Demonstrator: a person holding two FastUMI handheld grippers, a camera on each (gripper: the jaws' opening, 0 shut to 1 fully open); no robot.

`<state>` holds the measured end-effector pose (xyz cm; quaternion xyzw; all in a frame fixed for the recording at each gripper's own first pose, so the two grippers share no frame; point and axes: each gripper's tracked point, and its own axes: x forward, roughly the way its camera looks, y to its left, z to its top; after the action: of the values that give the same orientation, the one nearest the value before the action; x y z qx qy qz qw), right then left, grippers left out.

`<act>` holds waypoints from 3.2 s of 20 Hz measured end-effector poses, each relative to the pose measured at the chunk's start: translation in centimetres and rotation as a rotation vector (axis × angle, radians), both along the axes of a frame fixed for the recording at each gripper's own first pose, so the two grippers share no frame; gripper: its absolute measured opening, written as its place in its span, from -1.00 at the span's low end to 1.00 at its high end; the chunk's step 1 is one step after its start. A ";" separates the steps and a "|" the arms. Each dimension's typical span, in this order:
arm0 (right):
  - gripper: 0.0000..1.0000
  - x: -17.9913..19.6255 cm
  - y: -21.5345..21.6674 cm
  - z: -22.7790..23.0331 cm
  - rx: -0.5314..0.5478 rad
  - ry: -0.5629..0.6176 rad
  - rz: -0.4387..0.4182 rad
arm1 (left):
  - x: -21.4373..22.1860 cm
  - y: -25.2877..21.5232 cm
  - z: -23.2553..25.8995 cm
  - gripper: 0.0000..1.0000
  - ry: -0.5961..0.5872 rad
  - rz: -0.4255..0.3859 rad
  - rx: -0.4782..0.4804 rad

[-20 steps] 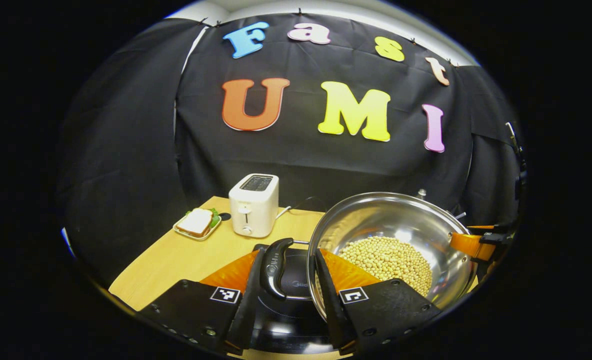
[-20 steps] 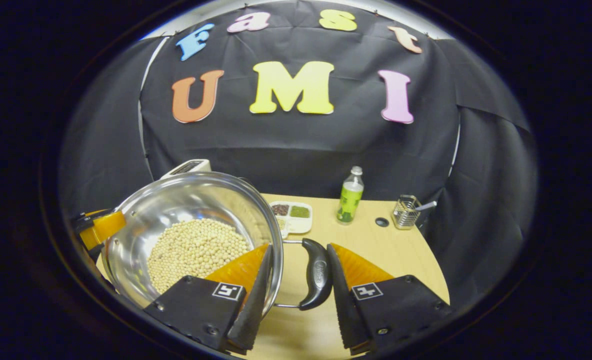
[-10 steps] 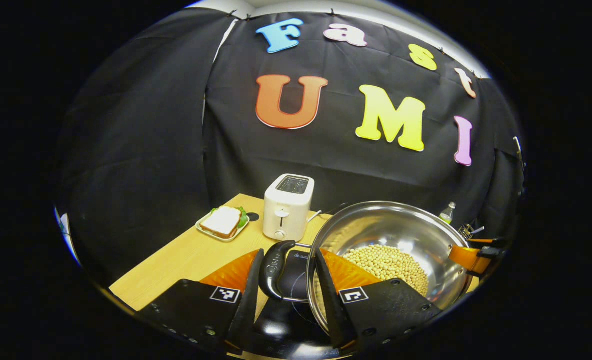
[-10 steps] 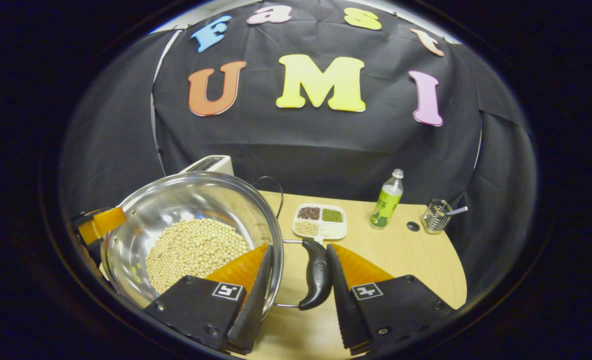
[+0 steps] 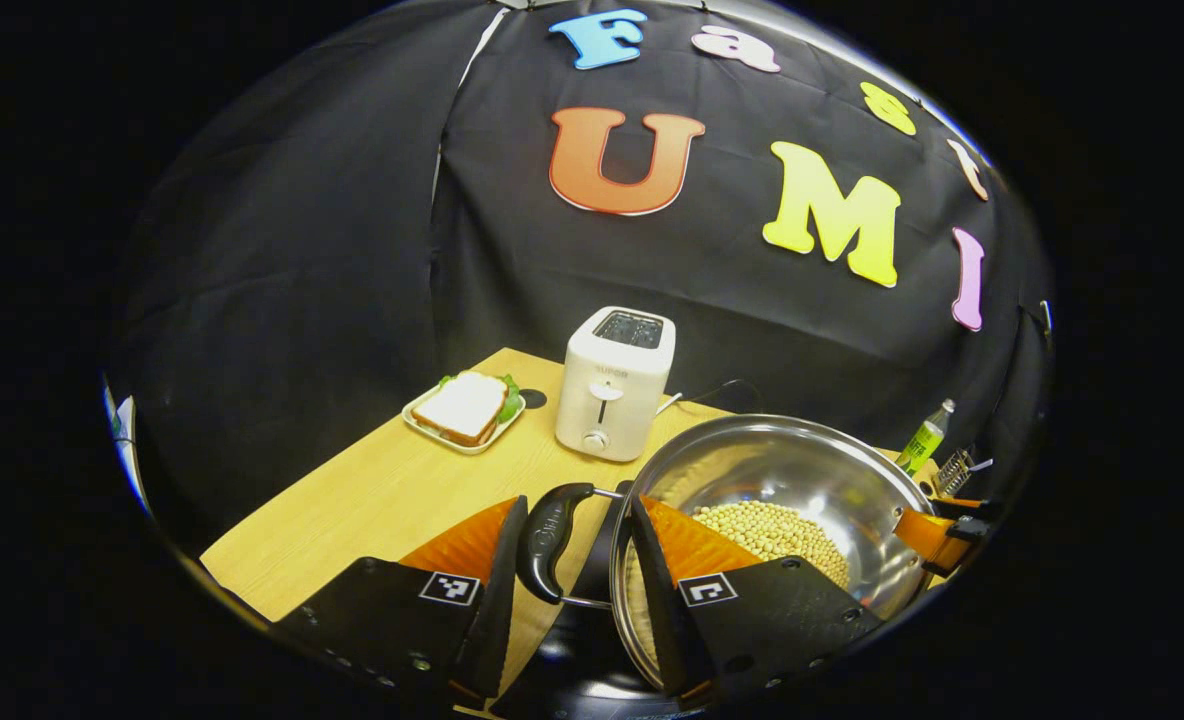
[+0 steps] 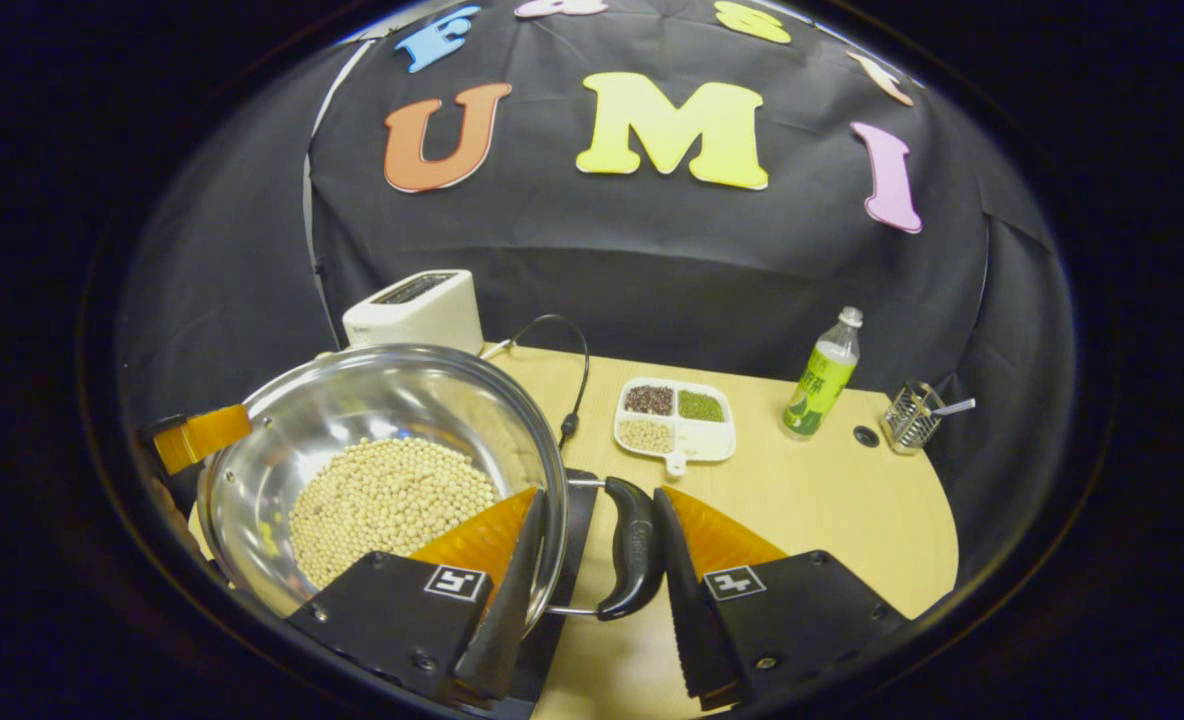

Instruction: First push the handle of the pot to place it horizontally, then grasp the pot with both hands and set it on the induction cooktop.

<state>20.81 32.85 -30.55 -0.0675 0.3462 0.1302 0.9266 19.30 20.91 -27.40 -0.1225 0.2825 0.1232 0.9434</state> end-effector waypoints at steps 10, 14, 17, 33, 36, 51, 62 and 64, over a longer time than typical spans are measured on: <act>0.33 0.6 -0.1 -3.8 0.018 0.082 -0.002 | 1.2 -1.1 -2.4 0.14 0.061 -0.007 -0.106; 0.34 0.8 -0.1 -3.9 0.010 0.072 0.003 | 0.7 -0.9 -2.6 0.14 0.065 -0.016 -0.133; 0.36 0.3 -0.1 -3.8 -0.012 0.062 0.016 | 0.9 -1.0 -2.7 0.17 0.058 -0.030 -0.126; 0.80 -1.4 -2.8 1.4 0.241 -0.162 0.054 | -3.1 1.0 3.1 1.00 -0.089 -0.018 0.056; 0.85 -3.6 -4.7 3.3 0.223 -0.223 0.072 | -4.7 -0.7 4.7 0.89 -0.134 -0.013 0.035; 0.97 -15.8 -17.4 11.3 0.168 -0.439 -0.040 | -14.3 -10.7 10.2 0.92 -0.262 -0.159 0.075; 0.97 -21.9 -27.3 19.5 0.211 -0.541 -0.102 | -18.3 -16.8 19.7 0.91 -0.423 -0.172 0.193; 0.97 -23.2 -29.0 21.1 0.211 -0.578 -0.106 | -19.1 -18.1 20.8 0.91 -0.448 -0.181 0.166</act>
<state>-2.35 3.83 -9.46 0.0130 0.0559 0.0922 0.9941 0.21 2.79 -6.62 -0.0431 0.0650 0.0310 0.9965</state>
